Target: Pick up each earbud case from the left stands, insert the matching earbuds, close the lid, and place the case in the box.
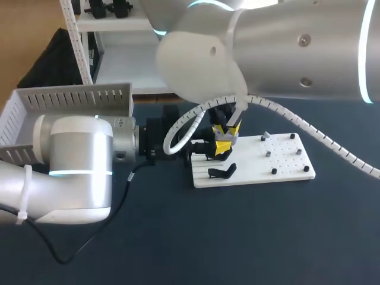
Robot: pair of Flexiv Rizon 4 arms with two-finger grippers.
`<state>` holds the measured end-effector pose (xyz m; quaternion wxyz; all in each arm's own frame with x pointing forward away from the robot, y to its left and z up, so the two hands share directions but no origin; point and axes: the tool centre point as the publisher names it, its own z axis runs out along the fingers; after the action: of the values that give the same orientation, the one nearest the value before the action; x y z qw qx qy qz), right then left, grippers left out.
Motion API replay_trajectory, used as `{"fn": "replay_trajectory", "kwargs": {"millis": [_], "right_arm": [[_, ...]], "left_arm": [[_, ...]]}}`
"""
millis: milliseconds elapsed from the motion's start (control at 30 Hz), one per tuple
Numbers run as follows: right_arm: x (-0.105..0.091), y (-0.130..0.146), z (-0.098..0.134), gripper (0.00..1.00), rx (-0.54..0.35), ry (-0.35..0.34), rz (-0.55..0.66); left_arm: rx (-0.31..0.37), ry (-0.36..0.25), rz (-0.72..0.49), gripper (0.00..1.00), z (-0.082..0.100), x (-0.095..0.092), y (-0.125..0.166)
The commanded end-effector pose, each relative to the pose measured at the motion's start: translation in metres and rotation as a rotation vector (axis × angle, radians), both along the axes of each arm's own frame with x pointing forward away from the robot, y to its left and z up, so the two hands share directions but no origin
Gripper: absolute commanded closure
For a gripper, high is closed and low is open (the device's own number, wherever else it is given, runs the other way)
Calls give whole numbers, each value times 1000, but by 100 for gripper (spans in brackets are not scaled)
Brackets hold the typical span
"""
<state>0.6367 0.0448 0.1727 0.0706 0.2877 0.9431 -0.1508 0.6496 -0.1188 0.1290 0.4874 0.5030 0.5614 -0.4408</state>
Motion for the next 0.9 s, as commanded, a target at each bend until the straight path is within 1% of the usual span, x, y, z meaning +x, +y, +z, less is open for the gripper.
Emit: {"fn": "replay_trajectory", "kwargs": {"millis": [33,500,533,567,600,667,767,833,900], "right_arm": [[-1,-1,-2,100,3,1,-2],[-2,0,-7,100,30,23,-2],[-2,0,-7,82,30,23,0],[-2,0,-7,73,31,23,1],[-2,1,-7,66,33,23,2],[-2,1,-7,64,34,21,3],[-2,2,-6,64,35,21,6],[-2,3,-6,67,36,21,6],[-5,4,-1,67,45,14,13]], "left_arm": [[-4,-3,6,100,-1,-1,0],[-4,-3,6,100,-1,-1,0],[-4,-3,6,100,-1,-1,0],[-4,-3,6,100,-1,-1,0],[-4,-3,6,100,-1,-1,0],[-4,-3,6,100,-1,-1,0],[-4,-3,6,100,-1,-1,0],[-4,-3,6,100,-1,-1,0],[-4,-3,6,100,-1,-1,0]]}}
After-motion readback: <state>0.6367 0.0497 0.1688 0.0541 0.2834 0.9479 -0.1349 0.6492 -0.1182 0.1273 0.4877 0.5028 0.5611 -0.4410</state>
